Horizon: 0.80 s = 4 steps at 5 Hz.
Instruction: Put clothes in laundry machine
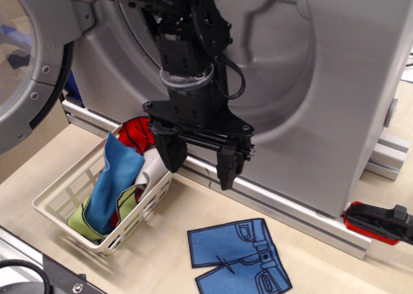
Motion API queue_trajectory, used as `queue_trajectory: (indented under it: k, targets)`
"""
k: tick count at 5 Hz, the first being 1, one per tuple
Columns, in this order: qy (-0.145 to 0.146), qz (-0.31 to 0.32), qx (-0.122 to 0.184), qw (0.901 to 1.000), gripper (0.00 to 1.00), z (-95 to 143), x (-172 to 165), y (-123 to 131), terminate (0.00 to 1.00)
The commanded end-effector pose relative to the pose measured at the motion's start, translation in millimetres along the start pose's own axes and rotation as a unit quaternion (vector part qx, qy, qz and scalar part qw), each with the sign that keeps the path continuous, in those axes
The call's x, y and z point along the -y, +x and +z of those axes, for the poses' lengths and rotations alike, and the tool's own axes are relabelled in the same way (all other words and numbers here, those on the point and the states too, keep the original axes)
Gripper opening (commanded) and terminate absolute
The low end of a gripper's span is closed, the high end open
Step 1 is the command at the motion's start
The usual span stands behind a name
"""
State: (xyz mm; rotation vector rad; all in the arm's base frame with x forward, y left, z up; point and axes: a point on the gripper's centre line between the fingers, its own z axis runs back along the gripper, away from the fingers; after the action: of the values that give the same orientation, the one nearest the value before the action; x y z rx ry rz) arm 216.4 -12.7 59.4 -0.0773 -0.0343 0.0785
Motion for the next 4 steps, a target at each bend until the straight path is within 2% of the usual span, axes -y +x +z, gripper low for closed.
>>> queue_trajectory:
  k: [1, 2, 3, 4]
  targets:
    - [0.000, 0.000, 0.000, 1.0000, 1.00, 0.0, 0.0, 0.0, 0.00]
    - [-0.016, 0.020, 0.025, 0.9994, 1.00, 4.0, -16.1, 5.2, 0.00]
    - [-0.024, 0.078, 0.048, 0.9955, 1.00, 3.7, -40.1, 0.3, 0.00]
    - [-0.025, 0.145, 0.066, 0.9869, 1.00, -0.2, -72.1, -5.0, 0.00]
